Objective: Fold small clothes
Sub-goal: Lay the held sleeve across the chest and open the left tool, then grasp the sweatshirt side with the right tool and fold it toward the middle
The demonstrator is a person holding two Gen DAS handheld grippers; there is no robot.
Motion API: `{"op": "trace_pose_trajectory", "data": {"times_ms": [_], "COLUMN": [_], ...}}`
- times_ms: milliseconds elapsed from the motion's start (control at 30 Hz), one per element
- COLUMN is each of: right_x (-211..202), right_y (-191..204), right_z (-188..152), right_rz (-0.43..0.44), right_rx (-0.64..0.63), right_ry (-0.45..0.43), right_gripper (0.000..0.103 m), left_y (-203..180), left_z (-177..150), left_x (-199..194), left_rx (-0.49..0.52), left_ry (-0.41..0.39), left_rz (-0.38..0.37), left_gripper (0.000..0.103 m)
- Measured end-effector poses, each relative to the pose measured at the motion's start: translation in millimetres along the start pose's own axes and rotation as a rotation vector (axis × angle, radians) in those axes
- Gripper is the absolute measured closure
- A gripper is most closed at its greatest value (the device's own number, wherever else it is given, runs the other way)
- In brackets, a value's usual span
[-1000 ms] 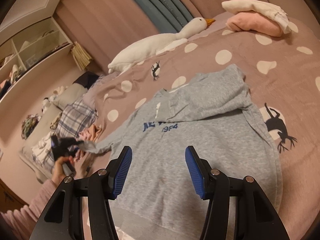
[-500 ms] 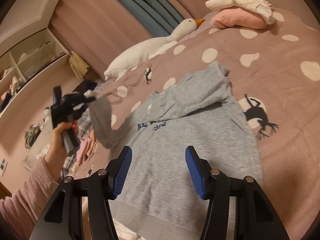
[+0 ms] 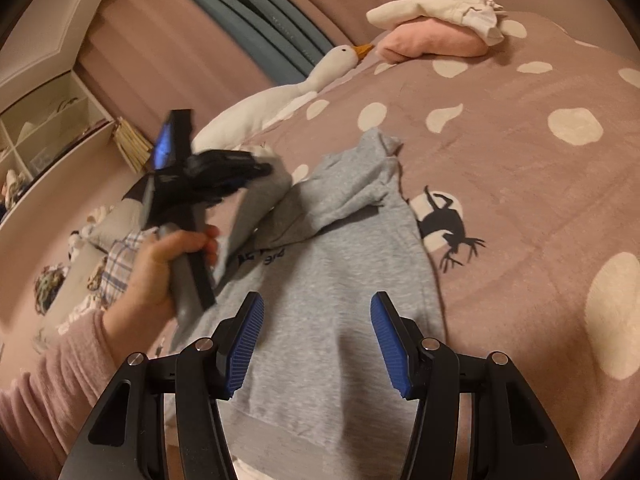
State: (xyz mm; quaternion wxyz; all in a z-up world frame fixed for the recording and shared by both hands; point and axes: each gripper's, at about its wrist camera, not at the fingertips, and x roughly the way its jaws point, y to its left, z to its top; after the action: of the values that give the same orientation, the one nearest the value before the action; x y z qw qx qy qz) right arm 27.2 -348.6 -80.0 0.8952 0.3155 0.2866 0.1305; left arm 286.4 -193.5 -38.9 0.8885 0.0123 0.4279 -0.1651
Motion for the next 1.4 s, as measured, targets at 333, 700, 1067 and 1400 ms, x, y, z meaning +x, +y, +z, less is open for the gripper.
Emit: {"op": "trace_pose_trajectory", "data": {"times_ms": [333,700,1067,1400], "right_x": [-2,16,79,177], "right_y": [3,28,73,85], "right_z": [-1,12,59,106], "right_rz": [-0.011,-0.109,-0.125,-0.123], "right_rx": [-0.005,-0.124,-0.277,-0.257], "right_ry": [0.005,0.041,0.089,0.163], "right_gripper": [0.047,0.047,0.047,0.062], "left_y": [-4,143,140,197], "left_z": [-3,-59,-106,-105], "left_x": [-41,-85,-73,-58], "left_rx": [0.073,-0.172,-0.137,-0.352], "left_ry": [-0.073,-0.048,0.095,-0.051], "left_rz": [-0.089,-0.054,-0.325,-0.192], "left_gripper": [0.022,0.016,0.015,0.019]}}
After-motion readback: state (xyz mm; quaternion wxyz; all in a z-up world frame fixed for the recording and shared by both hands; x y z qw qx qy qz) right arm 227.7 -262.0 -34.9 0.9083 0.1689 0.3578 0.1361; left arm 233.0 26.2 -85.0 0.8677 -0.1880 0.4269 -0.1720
